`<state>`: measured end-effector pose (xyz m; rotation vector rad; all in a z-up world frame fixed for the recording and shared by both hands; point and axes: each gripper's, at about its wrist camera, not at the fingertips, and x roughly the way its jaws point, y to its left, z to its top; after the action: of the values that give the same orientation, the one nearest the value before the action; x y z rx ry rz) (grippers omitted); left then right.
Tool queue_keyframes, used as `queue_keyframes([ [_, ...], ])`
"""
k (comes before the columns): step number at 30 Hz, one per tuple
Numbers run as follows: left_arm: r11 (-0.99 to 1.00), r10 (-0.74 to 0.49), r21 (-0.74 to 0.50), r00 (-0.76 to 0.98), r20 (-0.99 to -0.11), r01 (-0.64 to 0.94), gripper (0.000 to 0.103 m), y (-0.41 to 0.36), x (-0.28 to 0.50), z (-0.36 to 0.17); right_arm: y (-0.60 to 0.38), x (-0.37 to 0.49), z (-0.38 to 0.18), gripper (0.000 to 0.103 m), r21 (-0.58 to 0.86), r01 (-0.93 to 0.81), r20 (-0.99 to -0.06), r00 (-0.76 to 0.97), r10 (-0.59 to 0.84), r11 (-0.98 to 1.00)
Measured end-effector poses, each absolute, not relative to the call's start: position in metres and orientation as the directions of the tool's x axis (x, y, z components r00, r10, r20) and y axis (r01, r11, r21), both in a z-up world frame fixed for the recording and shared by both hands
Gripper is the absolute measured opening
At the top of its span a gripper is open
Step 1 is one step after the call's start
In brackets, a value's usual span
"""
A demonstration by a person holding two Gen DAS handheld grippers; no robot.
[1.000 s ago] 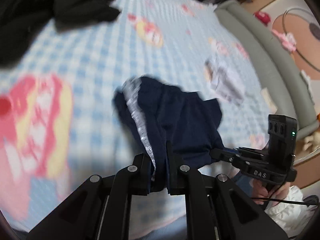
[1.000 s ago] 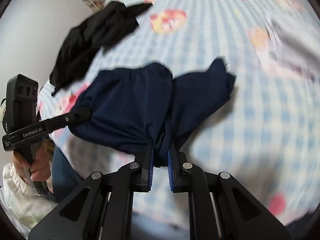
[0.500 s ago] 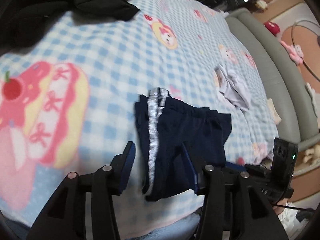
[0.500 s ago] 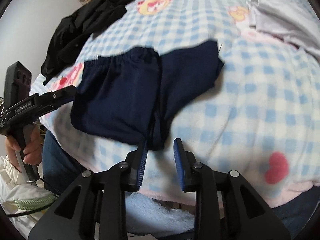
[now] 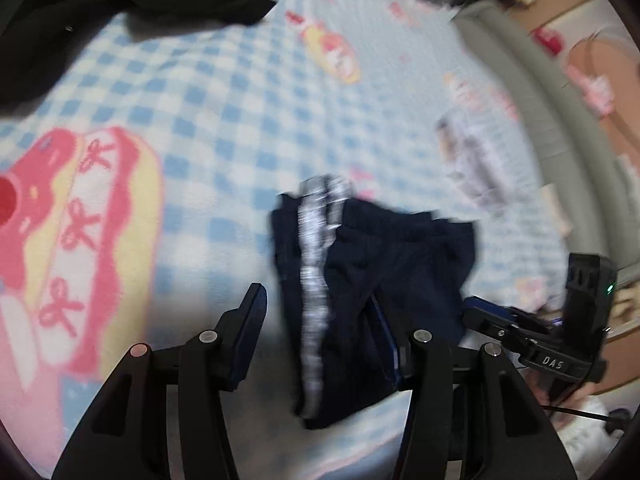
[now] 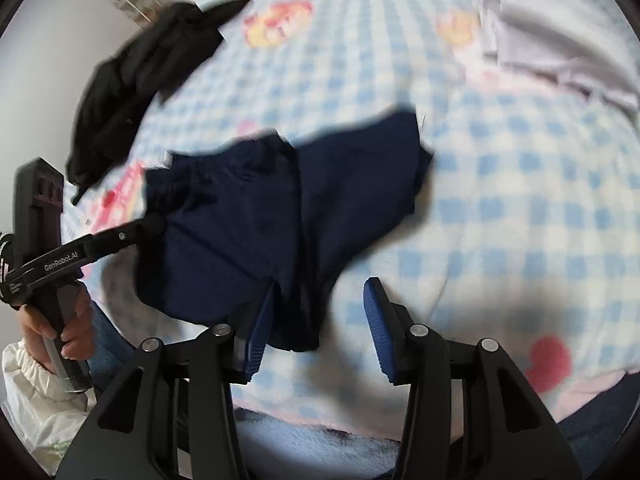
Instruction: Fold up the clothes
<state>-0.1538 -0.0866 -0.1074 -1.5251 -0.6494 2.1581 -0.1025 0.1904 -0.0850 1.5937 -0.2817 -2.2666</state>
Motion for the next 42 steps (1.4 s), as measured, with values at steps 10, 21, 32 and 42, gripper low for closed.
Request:
queue_keyframes([
  [10, -0.802, 0.581, -0.596, -0.280, -0.764, -0.035, 0.057, -0.087, -0.151, -0.123, 0.188, -0.115, -0.113, 0.050, 0.366, 0.123, -0.894, -0.227, -0.385, -0.922],
  [21, -0.798, 0.594, -0.600, -0.258, -0.762, -0.062, 0.059, -0.073, -0.155, -0.126, 0.181, -0.127, -0.127, 0.060, 0.396, 0.146, -0.885, -0.202, -0.419, -0.907],
  [32, -0.802, 0.595, -0.523, -0.310, -0.742, -0.289, 0.011, 0.001, -0.172, -0.048, 0.196, -0.142, -0.065, 0.011, 0.501, 0.191, -0.768, -0.352, -0.535, -0.844],
  [42, -0.706, 0.680, -0.537, -0.228, -0.697, -0.462, 0.011, 0.111, -0.180, -0.004, 0.305, -0.125, -0.012, 0.012, 0.492, 0.084, -0.714, -0.530, -0.457, -0.867],
])
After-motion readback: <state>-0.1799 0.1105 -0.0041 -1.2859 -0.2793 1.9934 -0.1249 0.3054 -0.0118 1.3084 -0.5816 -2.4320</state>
